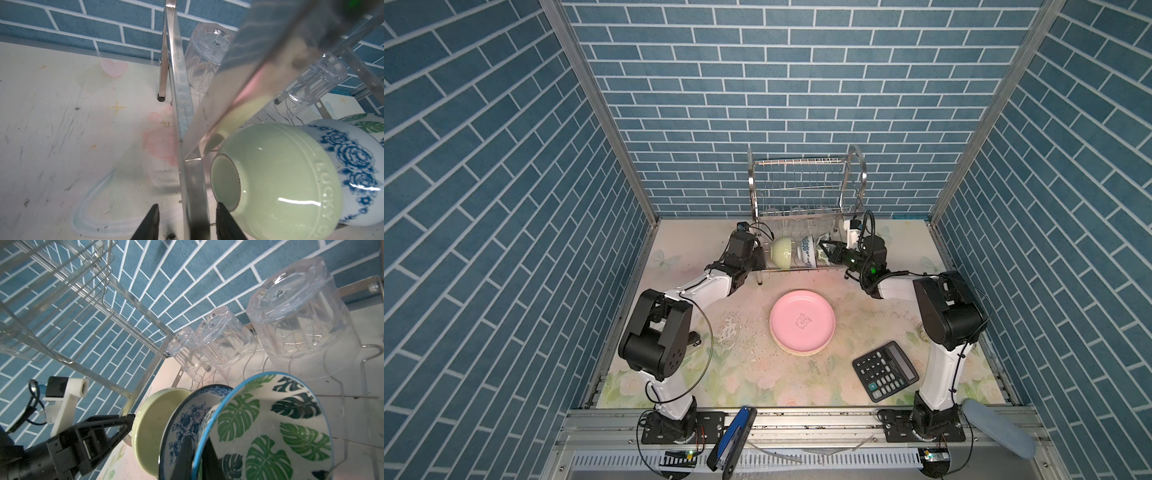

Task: Unload the mixed dishes from the dish rack
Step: 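Grip the leaf-pattern bowl rim with the right gripper and tilt it out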

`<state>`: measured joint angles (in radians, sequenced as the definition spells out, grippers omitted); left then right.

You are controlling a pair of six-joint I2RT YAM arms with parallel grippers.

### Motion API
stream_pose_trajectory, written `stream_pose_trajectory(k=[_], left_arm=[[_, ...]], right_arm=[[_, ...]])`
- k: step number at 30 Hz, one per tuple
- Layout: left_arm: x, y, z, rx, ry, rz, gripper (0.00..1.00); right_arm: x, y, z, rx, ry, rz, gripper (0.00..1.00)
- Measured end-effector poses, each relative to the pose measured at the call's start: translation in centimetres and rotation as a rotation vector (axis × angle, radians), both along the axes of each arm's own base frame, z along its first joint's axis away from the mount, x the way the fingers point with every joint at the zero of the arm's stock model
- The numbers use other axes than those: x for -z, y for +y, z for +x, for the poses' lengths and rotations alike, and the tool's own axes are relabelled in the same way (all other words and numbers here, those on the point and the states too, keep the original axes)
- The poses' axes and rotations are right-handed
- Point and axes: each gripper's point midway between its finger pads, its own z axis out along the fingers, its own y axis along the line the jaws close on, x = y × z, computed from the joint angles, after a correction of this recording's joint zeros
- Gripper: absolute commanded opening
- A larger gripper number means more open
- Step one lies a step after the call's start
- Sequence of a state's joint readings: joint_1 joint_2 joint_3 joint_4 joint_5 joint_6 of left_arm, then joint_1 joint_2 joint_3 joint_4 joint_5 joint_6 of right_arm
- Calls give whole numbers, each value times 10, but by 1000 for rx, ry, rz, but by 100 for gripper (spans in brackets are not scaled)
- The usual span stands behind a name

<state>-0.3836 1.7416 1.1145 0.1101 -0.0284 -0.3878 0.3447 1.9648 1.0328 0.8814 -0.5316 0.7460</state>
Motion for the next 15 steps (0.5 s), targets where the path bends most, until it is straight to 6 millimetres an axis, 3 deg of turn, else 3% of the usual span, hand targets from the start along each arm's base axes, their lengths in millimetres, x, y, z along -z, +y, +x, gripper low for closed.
stream_pose_trajectory(k=[15], left_arm=[[0,1,0,-2,0,0,45]], right_arm=[[-9,-10,-5,6,29,127,0]])
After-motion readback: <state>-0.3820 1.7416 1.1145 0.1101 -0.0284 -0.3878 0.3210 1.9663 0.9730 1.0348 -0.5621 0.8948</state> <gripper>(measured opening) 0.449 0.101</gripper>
